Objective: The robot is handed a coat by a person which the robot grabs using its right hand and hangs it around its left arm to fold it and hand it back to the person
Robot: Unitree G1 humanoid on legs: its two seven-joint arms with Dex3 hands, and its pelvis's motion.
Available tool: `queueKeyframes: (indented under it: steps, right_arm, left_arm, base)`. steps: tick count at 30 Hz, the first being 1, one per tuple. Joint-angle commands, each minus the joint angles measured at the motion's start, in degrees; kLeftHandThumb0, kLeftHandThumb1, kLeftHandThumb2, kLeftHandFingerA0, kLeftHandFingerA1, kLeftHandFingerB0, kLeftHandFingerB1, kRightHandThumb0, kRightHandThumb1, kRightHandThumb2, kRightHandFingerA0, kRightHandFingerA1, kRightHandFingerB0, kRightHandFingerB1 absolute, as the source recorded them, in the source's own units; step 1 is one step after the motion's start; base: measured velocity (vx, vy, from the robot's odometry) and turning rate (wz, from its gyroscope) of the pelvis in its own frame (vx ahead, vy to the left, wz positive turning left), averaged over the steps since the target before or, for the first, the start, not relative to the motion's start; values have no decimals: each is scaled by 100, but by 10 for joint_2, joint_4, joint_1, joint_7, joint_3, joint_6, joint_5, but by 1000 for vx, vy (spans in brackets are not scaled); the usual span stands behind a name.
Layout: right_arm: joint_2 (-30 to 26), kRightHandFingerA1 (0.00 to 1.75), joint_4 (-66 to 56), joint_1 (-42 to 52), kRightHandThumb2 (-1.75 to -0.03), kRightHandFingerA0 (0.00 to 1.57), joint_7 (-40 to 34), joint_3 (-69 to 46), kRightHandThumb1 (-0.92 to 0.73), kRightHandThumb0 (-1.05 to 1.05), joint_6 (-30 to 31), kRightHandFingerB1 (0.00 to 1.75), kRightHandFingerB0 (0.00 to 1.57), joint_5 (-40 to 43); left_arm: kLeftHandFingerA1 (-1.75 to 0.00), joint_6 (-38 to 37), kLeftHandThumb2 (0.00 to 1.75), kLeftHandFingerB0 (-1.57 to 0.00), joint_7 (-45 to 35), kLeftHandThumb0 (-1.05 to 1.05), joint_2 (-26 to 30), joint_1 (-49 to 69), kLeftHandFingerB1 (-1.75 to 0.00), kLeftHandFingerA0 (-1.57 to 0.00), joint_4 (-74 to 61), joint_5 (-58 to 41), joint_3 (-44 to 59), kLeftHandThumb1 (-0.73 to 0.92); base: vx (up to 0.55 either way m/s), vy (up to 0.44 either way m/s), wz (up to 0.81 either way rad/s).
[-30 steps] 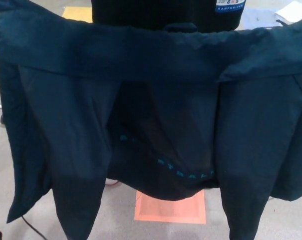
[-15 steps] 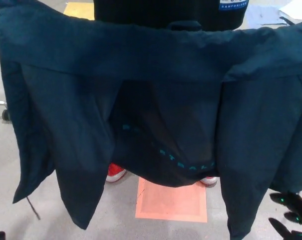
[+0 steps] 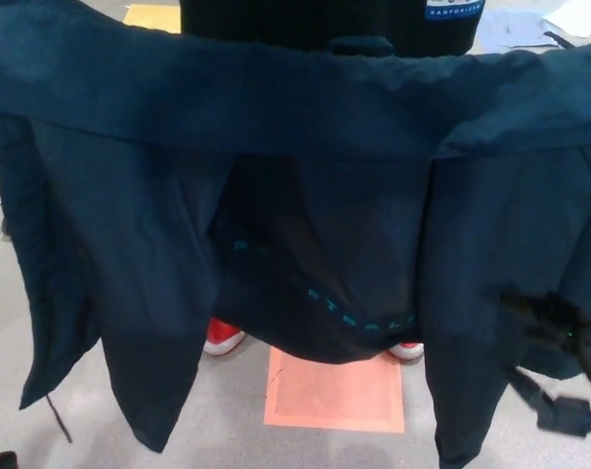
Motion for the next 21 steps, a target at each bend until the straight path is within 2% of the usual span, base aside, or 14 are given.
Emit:
queueKeyframes:
  steps: [1, 6, 8, 13, 15, 17, 19, 20, 21]
  right_arm:
    - [-6, 37, -519, -20, -61, 45, -61, -185, -66, -63, -174, 36, 44, 64]
    - [-19, 36, -548, -96, -61, 41, -56, -185, -65, -64, -137, 34, 41, 53]
    - [-23, 39, -598, -127, -61, 38, -39, -182, -66, -68, -57, 35, 41, 45]
    - [-37, 37, -593, -199, -62, 31, -38, -185, -69, -69, -38, 35, 32, 7]
    - [-41, 41, -600, -214, -61, 29, -25, -178, -66, -68, -19, 36, 29, 30]
    - [-59, 43, -625, -233, -60, 32, -2, -191, -64, -71, 32, 38, 31, 39]
    - [-65, 42, -623, -248, -61, 35, 1, -198, -64, -72, 41, 36, 32, 39]
    - [-71, 39, -605, -263, -62, 37, -4, -204, -71, -72, 26, 33, 30, 28]
    - [-77, 39, -584, -276, -62, 37, -11, -208, -71, -72, 7, 33, 30, 14]
  left_arm:
    - [-37, -49, 66, -21, -14, -64, 20, 9, -33, -29, -4, 6, -8, 90]
    - [-38, -50, 66, -26, -4, -64, 17, 8, -34, -34, -6, 7, -8, 89]
    - [-39, -52, 66, -26, -3, -63, 14, 9, -34, -33, -5, 2, -3, 87]
    - [-37, -47, 66, -24, -6, -63, 15, 4, -35, -30, -5, 8, -10, 91]
    - [-38, -49, 66, -25, -7, -62, 14, 2, -35, -31, -5, 6, -9, 90]
    - [-38, -49, 66, -25, -2, -64, 17, 0, -35, -33, -5, 9, -12, 89]
    - [-39, -50, 66, -26, -1, -64, 19, -2, -36, -33, -4, 12, -15, 90]
    - [-39, -49, 67, -28, -2, -64, 20, -4, -37, -34, -4, 12, -15, 90]
    - [-39, -47, 67, -28, -3, -64, 21, -5, -37, -34, -4, 11, -14, 90]
  base:
    - [0, 0, 0]
    - [0, 0, 0]
    - [0, 0, 0]
    - [0, 0, 0]
    - [0, 0, 0]
    - [0, 0, 0]
    - [0, 0, 0]
    - [0, 0, 0]
    - [0, 0, 0]
